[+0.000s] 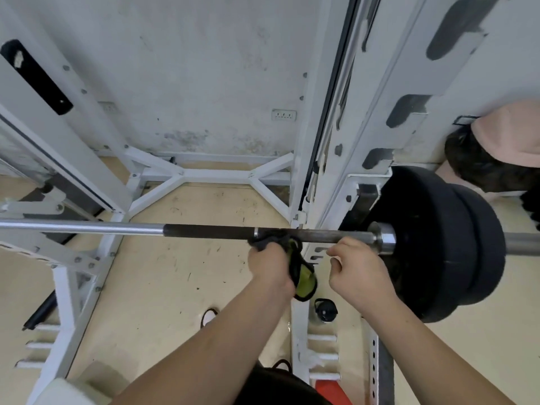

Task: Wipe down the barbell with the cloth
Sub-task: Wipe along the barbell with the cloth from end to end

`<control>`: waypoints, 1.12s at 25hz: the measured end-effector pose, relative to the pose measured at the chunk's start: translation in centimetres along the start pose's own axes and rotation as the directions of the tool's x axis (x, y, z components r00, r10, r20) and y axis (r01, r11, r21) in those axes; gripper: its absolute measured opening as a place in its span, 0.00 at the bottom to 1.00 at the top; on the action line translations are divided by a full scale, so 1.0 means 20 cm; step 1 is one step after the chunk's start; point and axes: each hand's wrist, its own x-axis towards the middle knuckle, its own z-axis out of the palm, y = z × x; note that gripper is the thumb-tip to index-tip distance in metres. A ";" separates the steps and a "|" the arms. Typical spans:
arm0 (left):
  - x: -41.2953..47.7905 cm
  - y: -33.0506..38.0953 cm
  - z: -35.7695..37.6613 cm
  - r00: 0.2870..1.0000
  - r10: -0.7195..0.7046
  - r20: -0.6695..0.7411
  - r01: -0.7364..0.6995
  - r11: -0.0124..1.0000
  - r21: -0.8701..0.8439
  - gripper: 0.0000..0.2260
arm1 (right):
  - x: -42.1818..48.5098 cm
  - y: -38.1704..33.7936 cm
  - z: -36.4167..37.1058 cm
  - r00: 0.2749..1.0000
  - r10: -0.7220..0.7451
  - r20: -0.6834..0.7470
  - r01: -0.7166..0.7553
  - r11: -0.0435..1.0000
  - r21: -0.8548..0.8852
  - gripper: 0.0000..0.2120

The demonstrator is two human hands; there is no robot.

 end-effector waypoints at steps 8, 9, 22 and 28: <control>-0.14 0.10 0.07 0.797 0.459 0.392 -0.604 0.614 0.508 0.12 | -0.02 0.05 -0.01 0.999 0.035 -0.025 -0.034 0.997 0.065 0.10; -0.15 0.13 0.07 0.670 0.541 0.509 -0.738 0.403 0.542 0.14 | -0.05 0.04 0.01 0.998 0.035 -0.045 -0.034 0.999 0.024 0.09; 0.03 0.32 0.09 0.718 0.299 0.628 -0.431 -0.518 0.739 0.13 | -0.01 0.00 -0.01 0.992 0.100 -0.077 -0.102 0.995 -0.023 0.07; -0.06 -0.05 0.01 0.631 0.147 0.762 -0.662 -0.411 0.627 0.13 | -0.01 -0.01 -0.03 0.997 0.081 0.016 -0.080 0.994 -0.071 0.04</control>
